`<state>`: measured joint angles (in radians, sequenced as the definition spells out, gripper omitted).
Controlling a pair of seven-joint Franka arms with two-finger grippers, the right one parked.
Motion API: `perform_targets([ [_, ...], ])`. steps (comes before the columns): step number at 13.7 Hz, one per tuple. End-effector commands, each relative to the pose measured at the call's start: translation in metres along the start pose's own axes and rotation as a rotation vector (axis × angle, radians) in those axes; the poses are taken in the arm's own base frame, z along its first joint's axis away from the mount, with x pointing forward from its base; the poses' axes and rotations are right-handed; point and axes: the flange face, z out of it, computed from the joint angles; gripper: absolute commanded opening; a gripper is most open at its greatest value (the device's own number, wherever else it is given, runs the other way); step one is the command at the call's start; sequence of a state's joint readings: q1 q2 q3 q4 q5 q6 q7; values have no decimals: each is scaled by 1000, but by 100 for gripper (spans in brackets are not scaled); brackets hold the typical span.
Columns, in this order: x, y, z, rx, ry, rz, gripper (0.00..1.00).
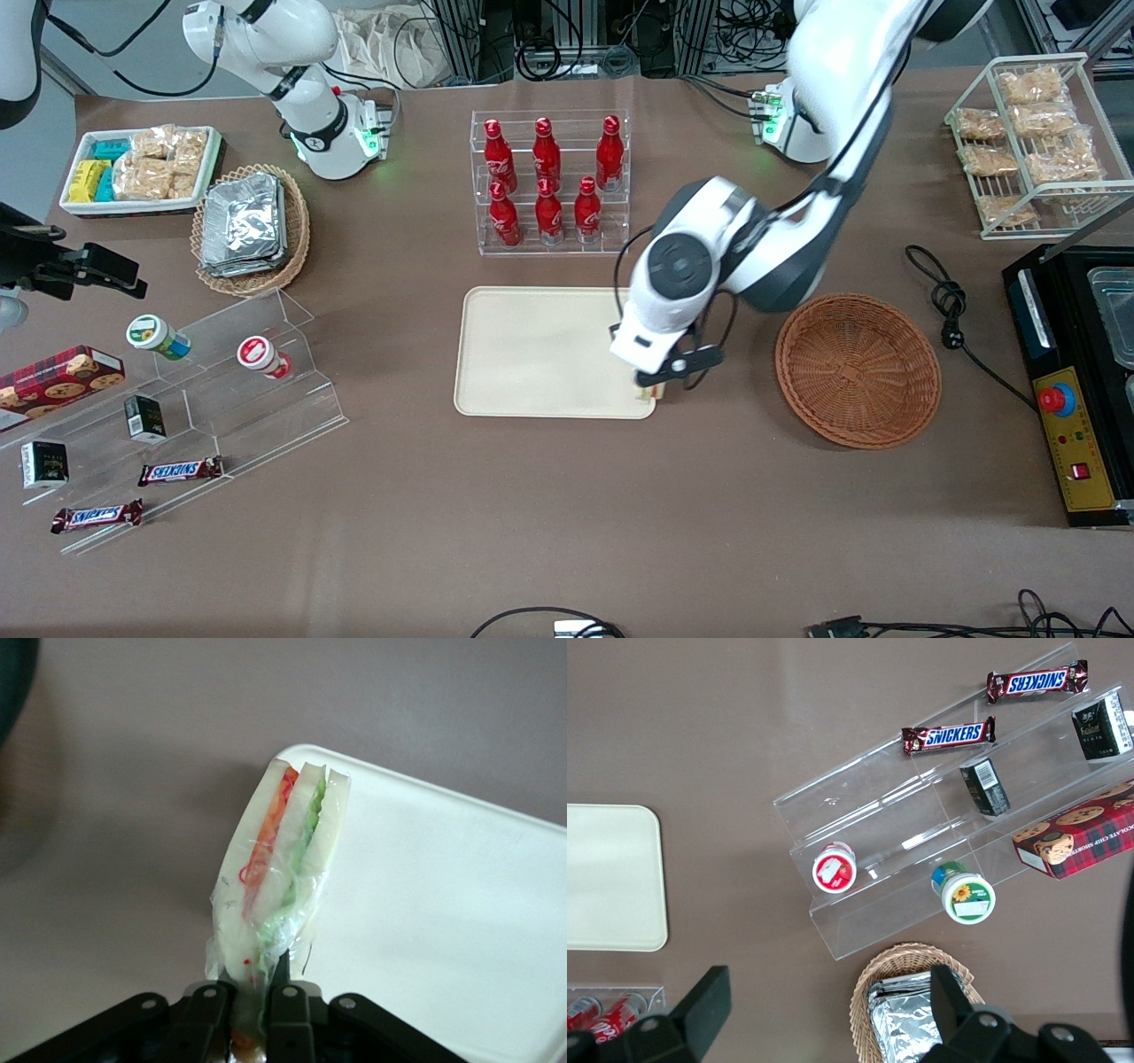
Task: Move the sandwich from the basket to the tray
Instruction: 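Carry the sandwich to the cream tray and lower it onto it, then open the left gripper and withdraw it back over the basket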
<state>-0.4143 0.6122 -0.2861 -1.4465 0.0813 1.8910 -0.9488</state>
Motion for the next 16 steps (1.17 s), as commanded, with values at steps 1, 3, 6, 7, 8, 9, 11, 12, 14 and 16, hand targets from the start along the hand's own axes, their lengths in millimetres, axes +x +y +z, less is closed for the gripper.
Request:
perform_targets([
  [1,5,26,27,18,17,61,0],
  [3,2,36,58,29,18,74,0],
  [6,1,37,68,43,13,85,36],
  [7,1,37,69,45,13,89,88],
  [8,1,37,68,49,23,92,100],
  [9,3,35,65,48,26,89,100],
  [11,4,35,55,41,39,84,100],
  [12,4,34,47,35,45,74,100],
  [14,10,19,1,3,83,60,100],
  [16,19,-11,-47,0,101,22,100],
])
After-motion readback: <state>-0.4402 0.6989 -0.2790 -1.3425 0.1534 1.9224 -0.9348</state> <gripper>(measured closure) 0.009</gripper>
